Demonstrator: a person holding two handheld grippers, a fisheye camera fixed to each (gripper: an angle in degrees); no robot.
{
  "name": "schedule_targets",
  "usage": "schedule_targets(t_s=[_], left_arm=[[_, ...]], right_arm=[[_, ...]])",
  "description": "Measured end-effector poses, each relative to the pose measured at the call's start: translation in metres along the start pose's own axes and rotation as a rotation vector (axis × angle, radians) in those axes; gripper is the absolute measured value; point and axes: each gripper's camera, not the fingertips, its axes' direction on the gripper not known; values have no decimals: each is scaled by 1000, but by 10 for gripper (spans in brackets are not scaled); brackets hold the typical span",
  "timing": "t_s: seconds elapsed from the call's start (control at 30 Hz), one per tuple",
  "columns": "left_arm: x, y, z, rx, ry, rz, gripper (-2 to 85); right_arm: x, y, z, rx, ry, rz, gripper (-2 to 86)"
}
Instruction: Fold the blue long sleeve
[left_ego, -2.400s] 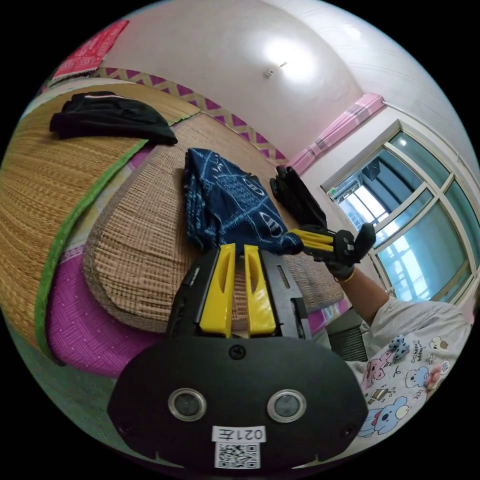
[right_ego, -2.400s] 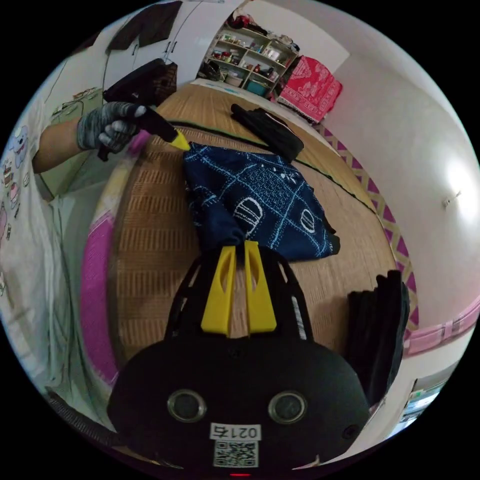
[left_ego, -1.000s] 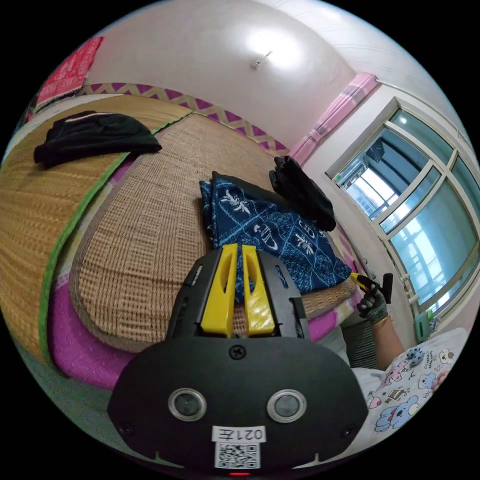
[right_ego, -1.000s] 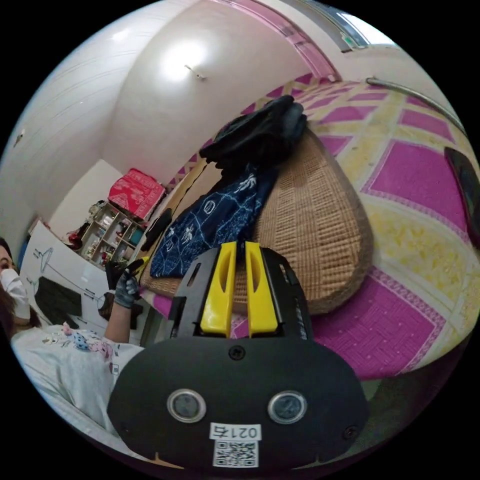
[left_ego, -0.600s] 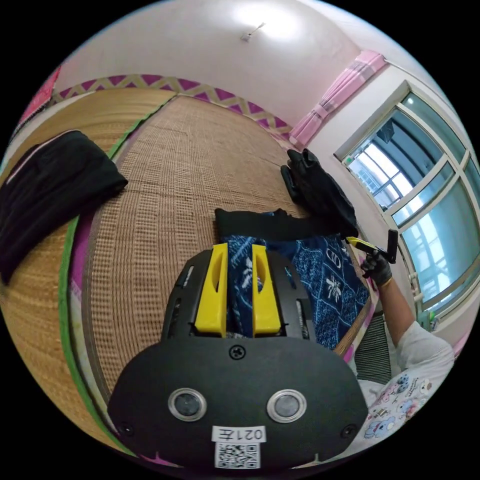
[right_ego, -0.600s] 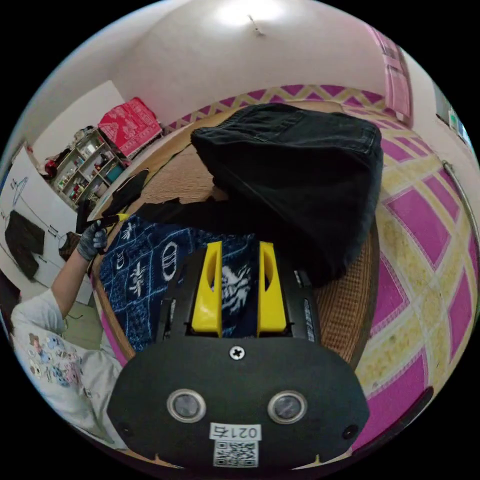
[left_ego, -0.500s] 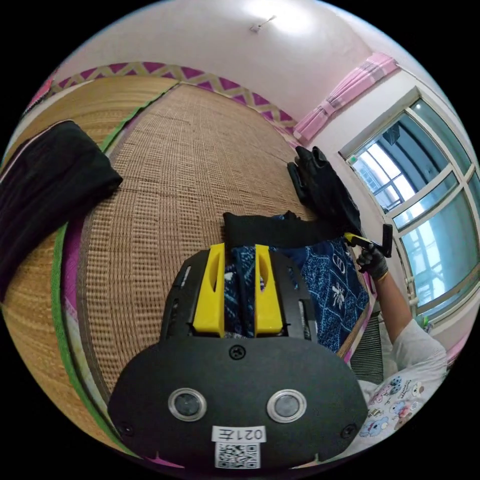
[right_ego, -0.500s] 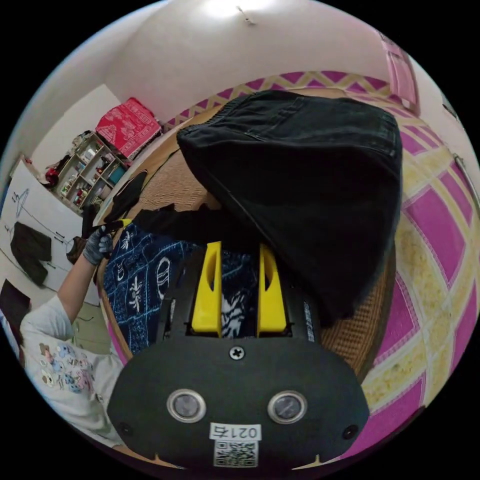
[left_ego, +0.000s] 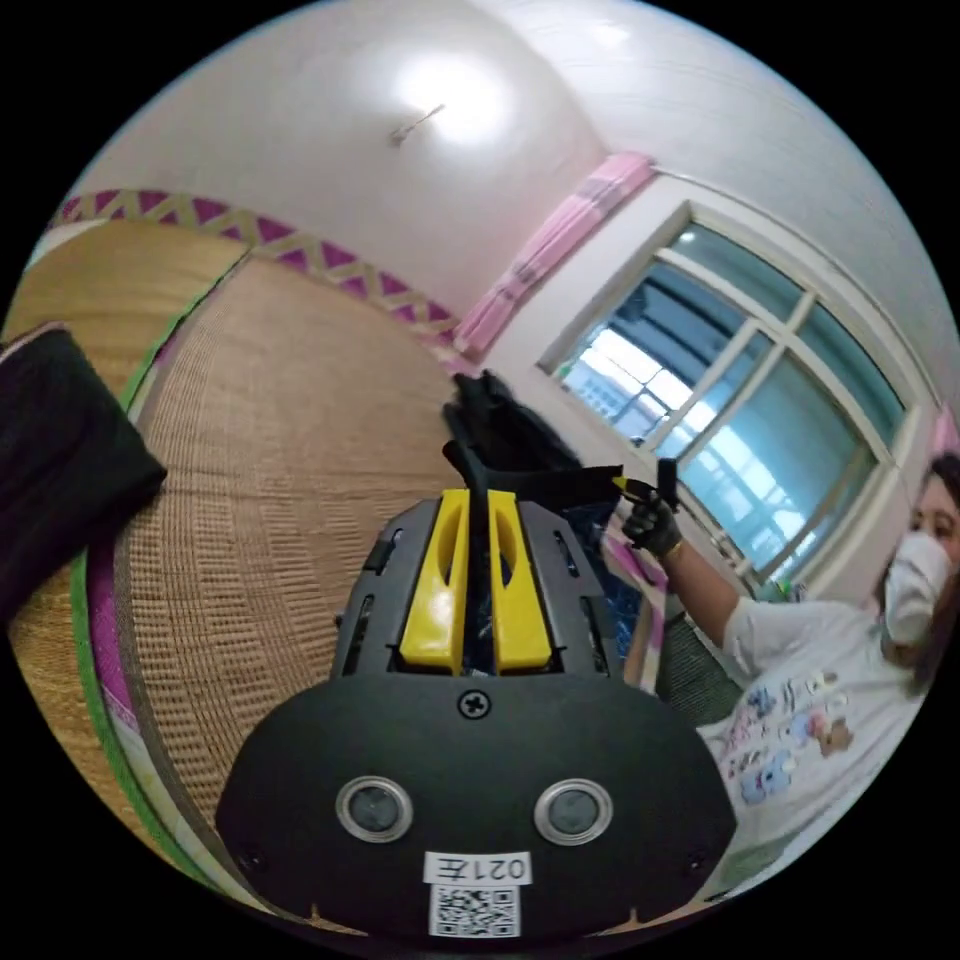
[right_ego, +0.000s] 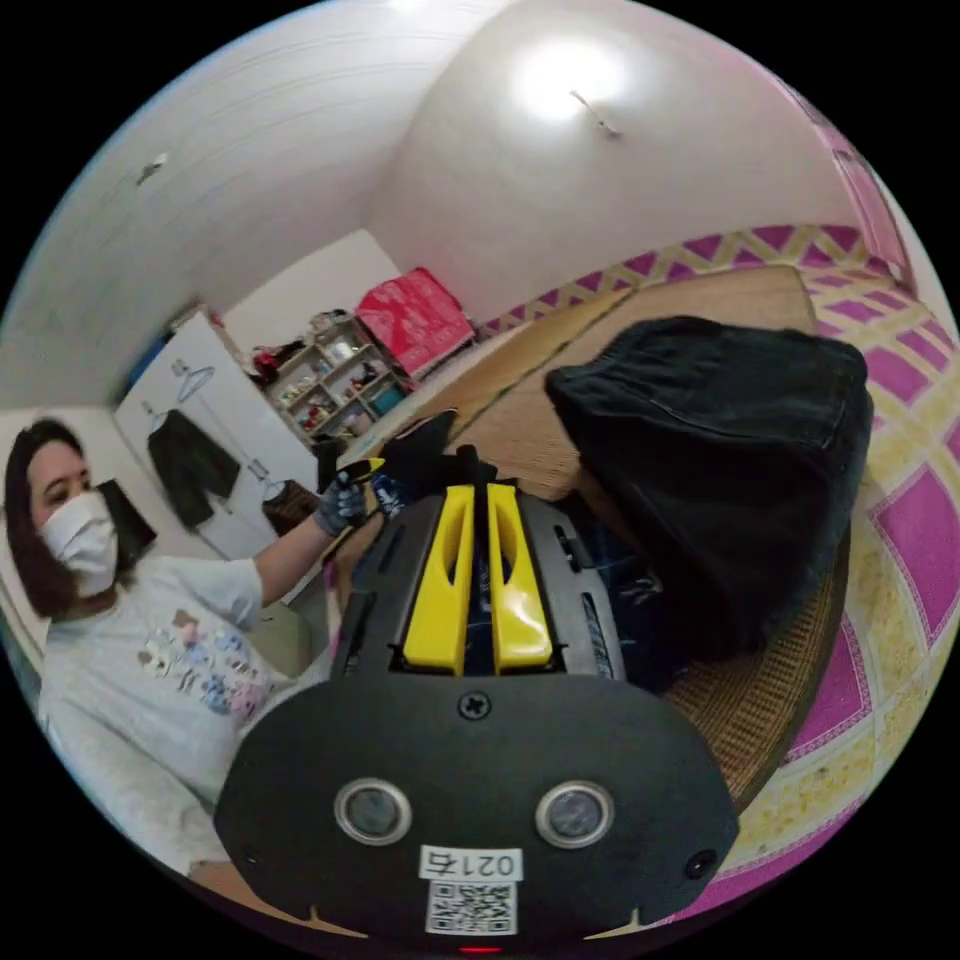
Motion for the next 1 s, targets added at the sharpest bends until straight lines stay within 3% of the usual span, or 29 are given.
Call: schedule_targets(t_s=[0.23,0.33,0.5,0.57,0.63,0.73,0.8,0.9,1.0], left_arm=[[139,117,-97,-25,267,368,0],[163,178,-111,-94,369,355,-1],[166,263,-95,-298,440,239,-7],[153,286,-85,-381,407,154,-8],[132,296,-92,-348,349,64,-9],[123,273,-121,-127,275,60,-9],[123,251,-122,-72,149,80,-9],[116,218,-96,-46,-60,64,-9],[102,199,-67,5,-122,-7,-10]], right_arm=[[-162,131,-93,-71,-284,-375,8],[-201,208,-102,-161,-344,-417,9],[-216,314,-73,-351,-460,-294,16],[-213,346,-46,-486,-440,-211,25],[-215,348,-38,-524,-407,-198,40],[-223,308,-45,-377,-336,-237,71],[-226,272,-36,-294,-220,-261,77],[-241,207,22,-232,-3,-327,81],[-281,153,118,-261,92,-460,82]])
